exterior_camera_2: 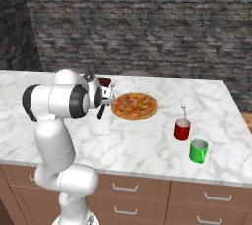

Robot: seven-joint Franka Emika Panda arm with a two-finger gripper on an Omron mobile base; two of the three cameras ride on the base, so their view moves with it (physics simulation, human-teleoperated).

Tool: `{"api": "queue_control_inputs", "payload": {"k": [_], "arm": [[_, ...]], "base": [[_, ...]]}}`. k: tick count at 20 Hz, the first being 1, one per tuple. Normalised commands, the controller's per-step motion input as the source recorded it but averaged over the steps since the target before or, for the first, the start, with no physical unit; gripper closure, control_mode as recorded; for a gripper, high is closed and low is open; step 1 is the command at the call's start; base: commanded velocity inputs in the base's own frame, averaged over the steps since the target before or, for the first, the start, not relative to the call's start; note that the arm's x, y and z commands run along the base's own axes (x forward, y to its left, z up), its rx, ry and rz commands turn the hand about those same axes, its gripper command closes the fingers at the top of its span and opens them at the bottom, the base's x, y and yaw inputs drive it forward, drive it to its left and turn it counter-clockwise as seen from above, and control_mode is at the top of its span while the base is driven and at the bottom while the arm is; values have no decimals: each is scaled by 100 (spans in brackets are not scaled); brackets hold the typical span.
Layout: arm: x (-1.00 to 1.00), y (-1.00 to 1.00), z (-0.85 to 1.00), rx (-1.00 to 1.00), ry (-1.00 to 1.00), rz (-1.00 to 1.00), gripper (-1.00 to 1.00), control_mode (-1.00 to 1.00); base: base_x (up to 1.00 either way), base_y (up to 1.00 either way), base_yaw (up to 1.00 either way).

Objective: Take the pizza cutter from the drawer on the left and place it on the dining counter for cutting.

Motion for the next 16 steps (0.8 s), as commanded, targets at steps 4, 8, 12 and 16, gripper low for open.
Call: {"api": "queue_control_inputs", "payload": {"k": [4, 8, 12, 16], "arm": [[-72, 0, 99, -1, -3, 0, -100, -100], [-95, 4, 97, 0, 0, -1, -100, -100], [-100, 0, 89, 0, 0, -5, -100, -100], [-100, 0, 77, 0, 0, -4, -100, -100]], "base": [[0, 0, 0], [0, 0, 0], [0, 0, 0], [0, 0, 0]]}}
